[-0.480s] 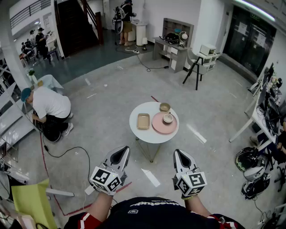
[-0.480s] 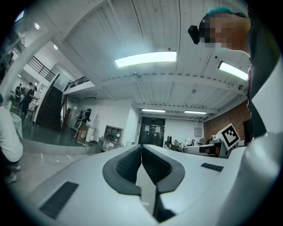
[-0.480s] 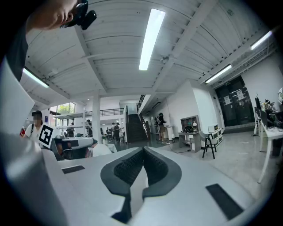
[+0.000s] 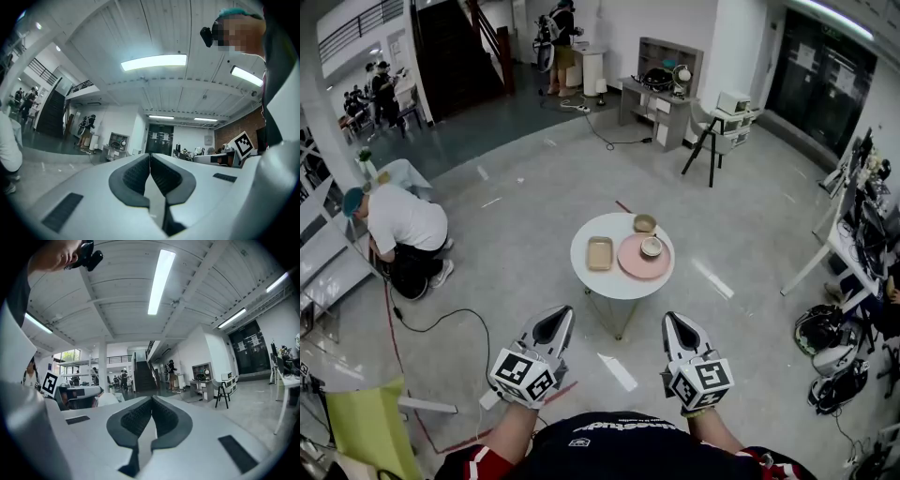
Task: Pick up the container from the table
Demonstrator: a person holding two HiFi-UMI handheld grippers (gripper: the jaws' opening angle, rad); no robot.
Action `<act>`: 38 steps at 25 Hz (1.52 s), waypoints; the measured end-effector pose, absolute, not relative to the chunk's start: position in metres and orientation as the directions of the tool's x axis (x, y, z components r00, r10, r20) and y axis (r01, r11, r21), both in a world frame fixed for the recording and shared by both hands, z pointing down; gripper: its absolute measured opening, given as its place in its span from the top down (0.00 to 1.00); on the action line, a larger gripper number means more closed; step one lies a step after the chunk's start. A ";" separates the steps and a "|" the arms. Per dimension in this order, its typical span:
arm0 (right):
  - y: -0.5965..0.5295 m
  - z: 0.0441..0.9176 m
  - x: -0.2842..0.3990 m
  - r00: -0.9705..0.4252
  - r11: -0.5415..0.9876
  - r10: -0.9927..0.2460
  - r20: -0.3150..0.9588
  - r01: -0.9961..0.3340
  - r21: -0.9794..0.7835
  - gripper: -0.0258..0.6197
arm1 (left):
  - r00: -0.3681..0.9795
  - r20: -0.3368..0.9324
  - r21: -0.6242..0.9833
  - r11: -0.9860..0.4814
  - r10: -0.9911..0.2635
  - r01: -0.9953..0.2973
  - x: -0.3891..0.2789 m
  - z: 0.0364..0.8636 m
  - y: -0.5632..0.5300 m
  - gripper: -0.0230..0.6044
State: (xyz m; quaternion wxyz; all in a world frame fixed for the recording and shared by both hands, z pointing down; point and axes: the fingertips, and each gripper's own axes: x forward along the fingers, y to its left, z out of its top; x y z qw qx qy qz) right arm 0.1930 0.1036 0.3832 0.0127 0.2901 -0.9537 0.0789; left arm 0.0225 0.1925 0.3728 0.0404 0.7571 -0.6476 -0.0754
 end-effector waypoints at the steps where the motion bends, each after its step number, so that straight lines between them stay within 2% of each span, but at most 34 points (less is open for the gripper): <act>1: 0.103 0.384 0.193 -0.831 0.819 -0.551 0.071 -0.555 -0.145 0.94 | 0.152 -0.062 0.159 -0.160 -0.987 -0.974 0.023 0.374 0.192 0.92; 19: 0.115 0.393 0.179 -0.854 0.831 -0.513 0.088 -0.519 -0.200 0.94 | 0.151 -0.052 0.183 -0.158 -0.987 -0.970 0.016 0.378 0.199 0.92; 38: 0.144 0.398 0.154 -0.832 0.804 -0.545 0.102 -0.553 -0.219 0.94 | 0.202 -0.047 0.189 -0.208 -0.978 -0.960 -0.012 0.384 0.220 0.92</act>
